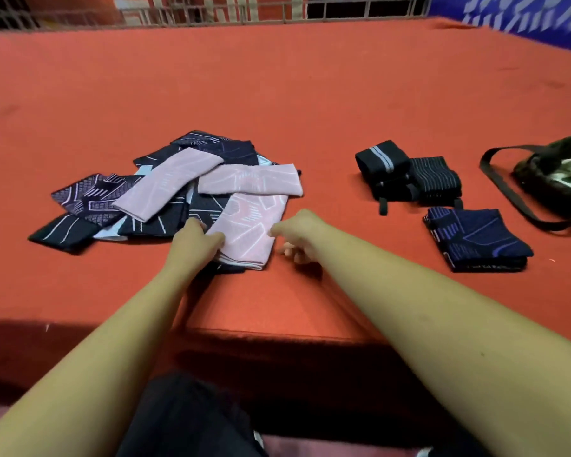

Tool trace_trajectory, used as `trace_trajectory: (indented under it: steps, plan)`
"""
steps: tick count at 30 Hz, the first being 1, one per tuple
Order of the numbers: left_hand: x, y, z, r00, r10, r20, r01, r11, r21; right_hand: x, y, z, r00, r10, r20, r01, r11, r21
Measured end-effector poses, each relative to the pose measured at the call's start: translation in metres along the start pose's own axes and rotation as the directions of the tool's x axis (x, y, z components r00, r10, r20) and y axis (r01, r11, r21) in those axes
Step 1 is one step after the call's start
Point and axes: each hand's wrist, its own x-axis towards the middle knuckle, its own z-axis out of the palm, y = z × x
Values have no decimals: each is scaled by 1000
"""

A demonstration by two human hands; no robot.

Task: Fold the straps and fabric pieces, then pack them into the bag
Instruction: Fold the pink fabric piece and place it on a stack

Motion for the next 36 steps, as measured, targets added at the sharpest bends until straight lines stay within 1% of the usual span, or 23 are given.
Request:
trace_trajectory:
  steps: [2, 3, 4, 5, 6, 7, 9, 11, 13, 15, 17, 18, 19, 21, 23, 24, 26, 27, 28, 30, 32, 34, 36]
  plan:
    - [-3, 3, 0, 1000, 12, 9, -10, 988, -156, -4, -2, 18, 996, 66, 57, -68, 997, 37]
    - [-4, 6, -2, 998, -29, 62, 49, 933, -357, -4, -2, 25, 994, 79, 73, -83, 995, 47]
    - [-7, 11, -3, 982, -75, 171, 164, 784, -598, -2, 0, 29, 995, 79, 63, -83, 995, 60]
    - [-10, 16, -5, 950, -86, 300, 293, 579, -761, 2, 2, 30, 998, 58, 22, -59, 996, 71]
    - [-13, 18, -6, 914, -59, 401, 388, 412, -825, 7, 5, 28, 998, 9, -62, -5, 998, 62]
    - [-16, 19, -7, 879, -21, 476, 454, 338, -824, 13, 7, 23, 983, -58, -176, 61, 998, 11]
    - [-26, 20, -6, 829, 27, 559, 494, 433, -754, 14, 10, 8, 922, -183, -340, 145, 980, -134]
    - [-34, 20, 0, 820, 48, 570, 441, 582, -683, 9, 12, -9, 894, -249, -374, 185, 963, -198]
    - [-40, 22, 8, 858, 57, 511, 311, 734, -604, -2, 12, -24, 852, -352, -388, 262, 928, -267]
    - [-42, 30, 15, 932, 73, 355, 119, 864, -489, -15, 9, -38, 797, -461, -391, 348, 879, -327]
    - [-44, 39, 18, 968, 98, 231, 12, 901, -434, -29, 3, -53, 767, -538, -349, 442, 838, -320]
    - [-46, 44, 20, 966, 75, 247, 59, 868, -493, -39, 0, -61, 776, -552, -305, 488, 832, -265]
    - [-49, 49, 22, 948, 38, 316, 162, 797, -582, -50, -3, -69, 797, -553, -241, 526, 833, -172]
    - [-59, 60, 26, 856, 8, 516, 409, 601, -687, -73, -4, -85, 834, -542, -101, 550, 832, 76]
    - [-67, 68, 35, 758, 68, 649, 562, 438, -702, -90, 1, -103, 853, -521, -3, 497, 811, 309]
    - [-70, 71, 41, 731, 106, 674, 613, 334, -717, -97, 4, -113, 861, -506, 38, 448, 793, 412]
    - [-74, 78, 50, 719, 155, 678, 672, 93, -734, -103, 13, -135, 883, -453, 121, 312, 760, 570]
    - [-75, 81, 53, 731, 170, 661, 669, 14, -743, -103, 20, -146, 903, -406, 144, 244, 758, 605]
    - [-79, 84, 55, 752, 164, 639, 649, -10, -761, -101, 27, -155, 929, -340, 147, 186, 772, 608]
    - [-87, 90, 62, 797, 137, 588, 589, 37, -807, -93, 48, -168, 980, -168, 108, 71, 799, 598]
    - [-96, 95, 71, 829, 91, 551, 540, 125, -833, -81, 75, -176, 999, 8, 50, -37, 801, 598]
    - [-102, 96, 79, 880, 30, 475, 443, 310, -841, -72, 105, -180, 992, 125, -3, -97, 790, 605]
    - [-106, 93, 84, 932, 7, 362, 305, 523, -796, -66, 131, -176, 980, 152, -128, -58, 835, 548]
